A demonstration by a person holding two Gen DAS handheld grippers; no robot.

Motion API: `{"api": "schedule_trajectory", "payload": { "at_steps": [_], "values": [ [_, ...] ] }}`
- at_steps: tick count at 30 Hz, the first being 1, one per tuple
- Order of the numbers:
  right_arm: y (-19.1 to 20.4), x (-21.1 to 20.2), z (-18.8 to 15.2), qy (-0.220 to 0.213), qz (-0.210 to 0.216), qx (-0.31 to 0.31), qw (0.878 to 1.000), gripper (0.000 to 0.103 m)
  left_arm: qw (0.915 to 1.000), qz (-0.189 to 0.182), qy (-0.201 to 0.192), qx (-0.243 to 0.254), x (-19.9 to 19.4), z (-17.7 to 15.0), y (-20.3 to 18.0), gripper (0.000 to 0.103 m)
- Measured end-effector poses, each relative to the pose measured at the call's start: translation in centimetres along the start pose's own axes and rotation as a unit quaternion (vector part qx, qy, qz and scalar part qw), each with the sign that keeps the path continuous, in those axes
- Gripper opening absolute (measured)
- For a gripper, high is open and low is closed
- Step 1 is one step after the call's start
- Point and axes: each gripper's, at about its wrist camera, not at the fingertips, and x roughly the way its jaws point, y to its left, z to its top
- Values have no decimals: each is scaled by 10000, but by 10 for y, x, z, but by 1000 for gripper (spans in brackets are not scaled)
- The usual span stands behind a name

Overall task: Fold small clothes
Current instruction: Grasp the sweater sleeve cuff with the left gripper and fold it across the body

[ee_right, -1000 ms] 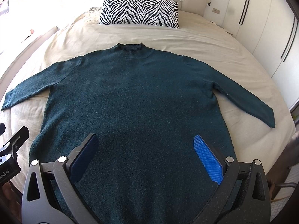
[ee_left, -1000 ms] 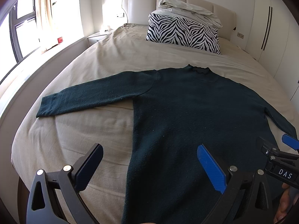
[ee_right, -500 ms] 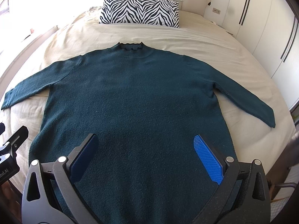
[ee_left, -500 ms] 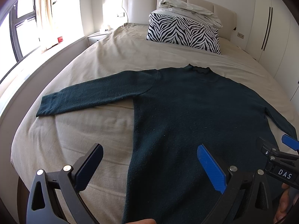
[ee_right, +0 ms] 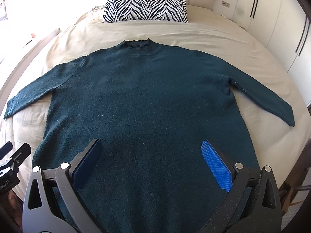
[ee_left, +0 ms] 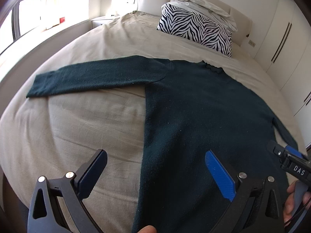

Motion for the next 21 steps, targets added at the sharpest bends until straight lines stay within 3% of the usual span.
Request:
{"api": "schedule_trajectory", "payload": {
  "at_steps": [3,8,10,12,15,19,21],
  "values": [
    [3,-3,6,-185,174,102,9996,103,9972,-452,-77,-596,6,11,32,103],
    [10,-5,19,-355,485,219,9979,103,9890,-381,-5,-1429,16,33,90,103],
    [14,-4,23,-376,635,272,9969,103,9784,-459,-82,-2016,16,41,124,103],
    [17,-3,28,-395,776,334,9956,103,9589,-771,-408,-2699,14,46,162,103],
    [23,0,34,-406,981,440,9934,103,9229,-1119,-608,-3633,21,50,214,101],
    [31,7,40,-410,1187,512,9908,103,8781,-1322,-778,-4533,40,51,263,73],
    [34,11,42,-377,1252,521,9900,98,8543,-1359,-854,-4944,50,46,280,72]
  ]
}}
